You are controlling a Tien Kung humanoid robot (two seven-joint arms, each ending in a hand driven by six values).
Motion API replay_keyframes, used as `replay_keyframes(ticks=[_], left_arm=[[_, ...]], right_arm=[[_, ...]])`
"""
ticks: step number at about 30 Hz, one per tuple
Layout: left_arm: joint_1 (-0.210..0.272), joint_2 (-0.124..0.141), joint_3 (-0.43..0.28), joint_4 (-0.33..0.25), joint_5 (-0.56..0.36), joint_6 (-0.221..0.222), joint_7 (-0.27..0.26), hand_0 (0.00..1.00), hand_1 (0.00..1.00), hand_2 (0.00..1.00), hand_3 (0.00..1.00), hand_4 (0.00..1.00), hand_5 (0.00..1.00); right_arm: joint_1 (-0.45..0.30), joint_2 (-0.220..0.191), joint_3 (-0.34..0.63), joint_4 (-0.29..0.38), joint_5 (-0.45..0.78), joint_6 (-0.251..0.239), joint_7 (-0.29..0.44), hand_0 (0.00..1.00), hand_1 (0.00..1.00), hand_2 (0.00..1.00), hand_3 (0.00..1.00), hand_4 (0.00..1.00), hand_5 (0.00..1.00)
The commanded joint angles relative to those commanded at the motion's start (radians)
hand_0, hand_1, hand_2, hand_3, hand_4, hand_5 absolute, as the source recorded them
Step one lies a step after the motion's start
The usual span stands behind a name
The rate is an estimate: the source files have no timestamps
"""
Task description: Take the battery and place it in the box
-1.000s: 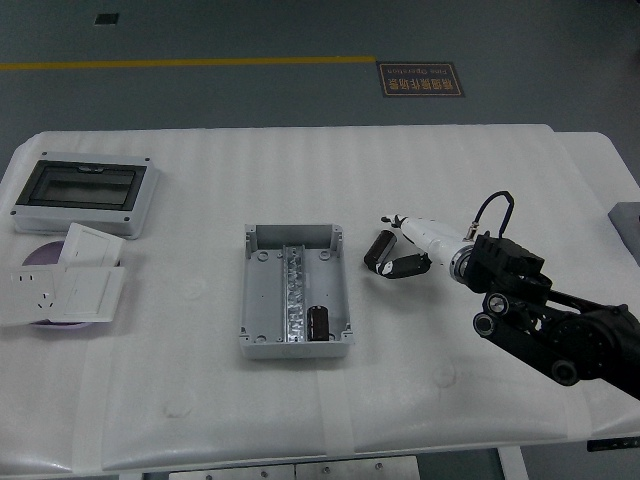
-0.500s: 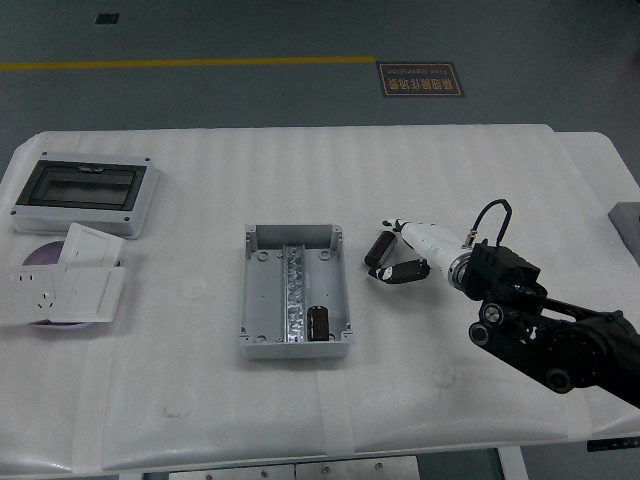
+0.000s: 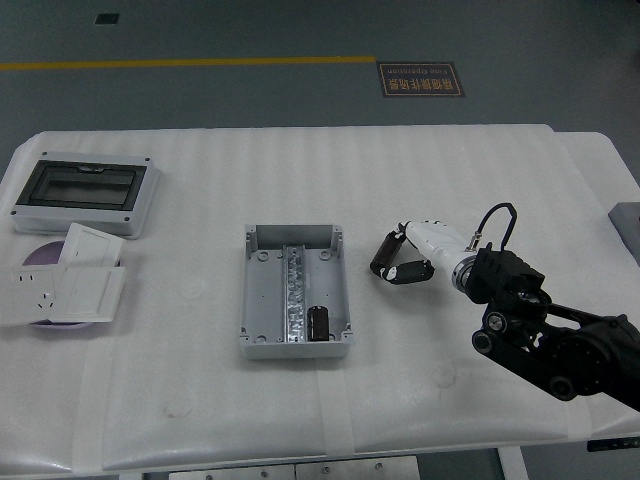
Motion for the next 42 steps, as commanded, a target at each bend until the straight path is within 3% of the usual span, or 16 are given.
replay_keyframes(ticks=[8, 13, 17, 20, 21, 26, 27, 32, 33, 42], left_arm=[[0.002, -0.004, -0.002, 0.000, 0.002, -0.001, 0.000, 0.625, 0.559, 0.513, 0.553, 0.287, 0.002], [0.002, -0.004, -0.004, 0.000, 0.004, -0.001, 0.001, 0.625, 0.560, 0.513, 0.553, 0.288, 0.002], [0.002, -0.003, -0.009, 0.001, 0.009, -0.002, 0.002, 0.625, 0.559, 0.513, 0.553, 0.288, 0.002], [0.003, -0.003, -0.012, 0.001, 0.013, -0.004, 0.003, 0.625, 0.559, 0.513, 0.553, 0.288, 0.002], [0.003, -0.002, -0.013, 0.001, 0.013, -0.005, 0.004, 0.626, 0.559, 0.512, 0.552, 0.289, 0.002], [0.003, -0.001, -0.013, 0.000, 0.017, -0.007, 0.004, 0.626, 0.559, 0.512, 0.552, 0.289, 0.002], [0.002, -0.001, -0.014, 0.000, 0.018, -0.007, 0.004, 0.627, 0.560, 0.512, 0.552, 0.291, 0.002], [0.000, -0.001, -0.013, 0.000, 0.020, -0.008, 0.003, 0.627, 0.560, 0.512, 0.552, 0.291, 0.002], [0.000, -0.001, -0.013, 0.000, 0.020, -0.008, 0.003, 0.628, 0.560, 0.512, 0.552, 0.292, 0.002], [-0.001, -0.002, -0.009, 0.000, 0.017, -0.008, 0.003, 0.628, 0.560, 0.513, 0.552, 0.292, 0.002]], right_arm=[[-0.054, -0.040, 0.114, 0.148, 0.052, -0.047, 0.036, 0.957, 0.705, 0.443, 0.650, 0.643, 0.391], [-0.081, -0.058, 0.149, 0.270, 0.172, -0.111, 0.133, 0.943, 0.697, 0.436, 0.649, 0.636, 0.384], [-0.086, -0.055, 0.115, 0.348, 0.270, -0.114, 0.213, 0.925, 0.690, 0.435, 0.650, 0.635, 0.385], [-0.085, -0.043, 0.079, 0.356, 0.322, -0.089, 0.242, 0.925, 0.690, 0.435, 0.650, 0.635, 0.385], [-0.084, -0.038, 0.067, 0.352, 0.327, -0.081, 0.246, 0.924, 0.712, 0.633, 0.681, 0.638, 0.383], [-0.079, -0.021, 0.023, 0.329, 0.283, -0.061, 0.240, 0.924, 0.712, 0.633, 0.681, 0.638, 0.383], [-0.078, -0.018, 0.016, 0.323, 0.267, -0.063, 0.237, 0.998, 0.881, 0.867, 0.866, 0.649, 0.376], [-0.073, -0.006, 0.009, 0.307, 0.177, -0.072, 0.217, 0.998, 0.881, 0.867, 0.866, 0.649, 0.376], [-0.073, -0.006, 0.008, 0.306, 0.159, -0.074, 0.214, 0.998, 0.948, 0.912, 0.900, 0.657, 0.386], [-0.074, -0.005, 0.011, 0.302, 0.111, -0.082, 0.203, 0.998, 0.947, 0.906, 0.902, 0.654, 0.386]])
